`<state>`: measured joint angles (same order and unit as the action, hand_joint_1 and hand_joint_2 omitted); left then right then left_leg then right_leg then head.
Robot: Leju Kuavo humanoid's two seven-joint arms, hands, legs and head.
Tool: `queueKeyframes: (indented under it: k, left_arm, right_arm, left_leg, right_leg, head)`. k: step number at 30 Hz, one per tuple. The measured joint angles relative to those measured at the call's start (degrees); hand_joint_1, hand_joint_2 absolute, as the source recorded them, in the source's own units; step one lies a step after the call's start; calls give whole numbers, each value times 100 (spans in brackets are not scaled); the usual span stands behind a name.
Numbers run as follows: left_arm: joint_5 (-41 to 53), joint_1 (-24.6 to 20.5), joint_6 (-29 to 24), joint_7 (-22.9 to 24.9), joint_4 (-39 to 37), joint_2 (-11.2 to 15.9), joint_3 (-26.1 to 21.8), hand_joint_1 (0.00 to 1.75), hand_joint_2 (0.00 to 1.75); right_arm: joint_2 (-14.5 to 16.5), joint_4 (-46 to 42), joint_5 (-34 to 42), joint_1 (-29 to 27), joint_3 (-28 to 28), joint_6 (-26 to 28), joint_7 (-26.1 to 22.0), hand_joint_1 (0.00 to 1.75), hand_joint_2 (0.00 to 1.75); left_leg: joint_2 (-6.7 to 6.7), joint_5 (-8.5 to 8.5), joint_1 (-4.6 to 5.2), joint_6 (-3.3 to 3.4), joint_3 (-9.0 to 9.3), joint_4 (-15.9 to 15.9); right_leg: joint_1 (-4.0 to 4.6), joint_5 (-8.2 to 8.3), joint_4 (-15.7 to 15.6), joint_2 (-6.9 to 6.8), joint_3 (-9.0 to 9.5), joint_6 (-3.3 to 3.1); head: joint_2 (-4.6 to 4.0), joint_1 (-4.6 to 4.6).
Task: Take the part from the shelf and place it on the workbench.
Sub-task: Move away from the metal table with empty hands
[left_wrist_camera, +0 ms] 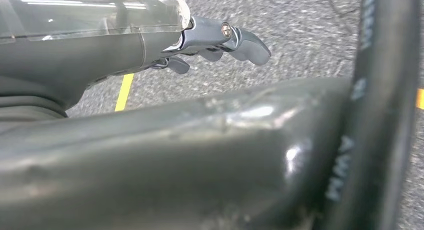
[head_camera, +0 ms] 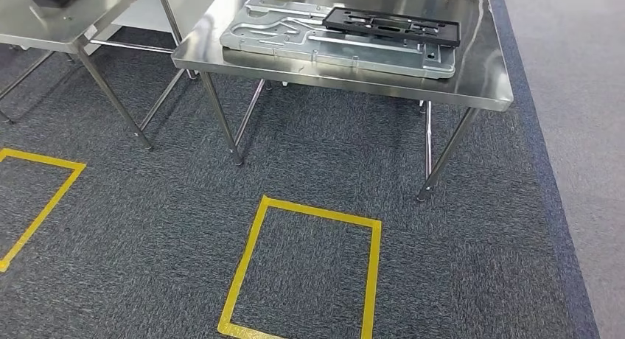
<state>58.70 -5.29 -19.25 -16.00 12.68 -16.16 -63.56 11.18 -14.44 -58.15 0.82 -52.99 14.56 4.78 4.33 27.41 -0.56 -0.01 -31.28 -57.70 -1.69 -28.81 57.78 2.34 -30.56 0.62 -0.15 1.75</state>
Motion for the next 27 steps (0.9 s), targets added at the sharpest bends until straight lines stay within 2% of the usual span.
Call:
queueKeyframes:
  k: [2,4,5,6,7,8,10,12,13,15,16,17,19,20,21,22,23,24,25,26,27]
  left_arm:
    - [-25,1,16,5,0,-1,-41,0,0]
    - [-38,-5,34,1,0,-2,-60,0,0]
    - [-40,-6,52,-4,0,-2,-64,0,0]
    - [-40,0,86,-10,0,0,-67,0,0]
    - [-40,8,140,-16,0,6,-70,0,0]
    - [-42,17,203,-19,0,16,-72,0,0]
    - [-62,23,316,-20,0,44,-82,0,0]
    - [-105,11,369,-15,0,63,-107,0,0]
    - [-133,9,380,-10,0,68,-126,0,0]
    - [-167,25,381,-1,0,76,-171,0,0]
    - [-178,35,381,3,0,79,-191,0,0]
    - [-181,39,381,5,0,81,-204,0,0]
    - [-202,34,385,10,0,83,-216,0,0]
    - [-214,32,388,19,0,84,-224,0,0]
    - [-225,34,392,28,0,84,-234,0,0]
    - [-232,39,395,38,0,84,-244,0,0]
    - [-235,42,395,46,0,84,-252,0,0]
    - [-238,44,395,49,0,83,-258,0,0]
    - [-240,45,395,50,0,83,-264,0,0]
    - [-242,40,394,51,0,82,-273,0,0]
    - [-244,36,394,53,0,82,-282,0,0]
  right_arm:
    - [-3,33,-70,16,66,-136,-37,0,0]
    - [-11,62,-137,16,121,-260,-107,0,0]
    - [-17,75,-183,16,151,-342,-165,0,0]
    - [-24,84,-234,20,189,-428,-240,0,0]
    - [-30,91,-290,30,233,-499,-328,0,0]
    - [-34,95,-342,42,281,-544,-413,0,0]
    - [-37,105,-441,69,375,-568,-571,0,0]
    - [-45,112,-515,91,452,-553,-670,0,0]
    - [-53,114,-542,104,486,-546,-693,0,0]
    - [-76,116,-583,141,544,-550,-697,0,0]
    - [-90,117,-595,154,567,-557,-687,0,0]
    - [-104,120,-606,161,585,-566,-675,0,0]
    - [-132,129,-627,154,614,-590,-644,0,0]
    - [-143,136,-638,151,627,-602,-623,0,0]
    - [-153,143,-646,148,637,-613,-599,0,0]
    - [-160,149,-653,146,645,-620,-575,0,0]
    - [-167,155,-657,145,650,-622,-558,0,0]
    - [-175,159,-660,143,652,-622,-548,0,0]
    - [-182,163,-663,138,653,-621,-542,0,0]
    - [-190,168,-664,135,656,-621,-539,0,0]
    - [-196,173,-666,135,662,-621,-536,0,0]
  left_leg:
    - [-136,180,-7,-50,-124,-265]
    - [-312,560,-14,-88,-434,-957]
    - [-347,717,-20,-104,-605,-1334]
    - [-369,783,-23,-115,-714,-1581]
    - [-386,735,-23,-117,-722,-1615]
    - [-410,588,-23,-110,-619,-1423]
    - [-596,223,-3,-68,-209,-623]
    - [-769,66,37,-7,36,-85]
    - [-784,76,54,18,44,-20]
    - [-675,44,46,86,28,6]
    - [-623,21,36,127,35,26]
    - [-572,-7,24,169,38,47]
    - [-471,-42,22,224,22,61]
    - [-411,-49,28,236,8,57]
    - [-347,-51,32,240,1,52]
    - [-275,-51,35,241,-1,43]
    - [-200,-49,36,237,2,31]
    - [-124,-42,35,227,7,15]
    - [-56,-32,32,212,2,-5]
    - [5,-17,40,187,-13,-40]
    - [55,-9,40,156,-35,-64]
  right_leg:
    - [-15,19,-22,-120,1,-80]
    - [7,17,-24,-257,-6,-125]
    - [21,14,-23,-332,-7,-133]
    - [31,11,-22,-402,-7,-137]
    - [37,8,-21,-466,-3,-139]
    - [41,5,-20,-523,4,-137]
    - [56,-10,-17,-624,30,-115]
    - [85,-27,-11,-713,46,-66]
    - [97,-32,-11,-758,51,-39]
    - [93,-46,-10,-827,67,24]
    - [84,-100,42,-773,56,52]
    - [74,-218,194,-664,-4,75]
    - [59,-598,827,-385,-295,92]
    - [57,-771,1213,-310,-484,94]
    - [56,-849,1492,-276,-627,96]
    - [56,-811,1583,-261,-686,96]
    - [53,-657,1451,-247,-637,90]
    - [47,-424,1119,-206,-495,80]
    - [38,-227,734,-106,-326,63]
    - [30,-94,404,8,-188,49]
    - [30,-32,194,96,-104,36]
  head:
    - [0,1]
    - [0,2]
    - [0,1]
    - [0,1]
    - [0,1]
    - [0,1]
    - [0,1]
    - [0,-1]
    - [0,-1]
    - [0,0]
    - [0,-1]
    - [0,0]
    - [0,-2]
    - [0,-1]
    - [0,-2]
    - [0,-1]
    - [0,-1]
    - [0,-2]
    - [0,-2]
    - [0,-2]
    - [0,-1]
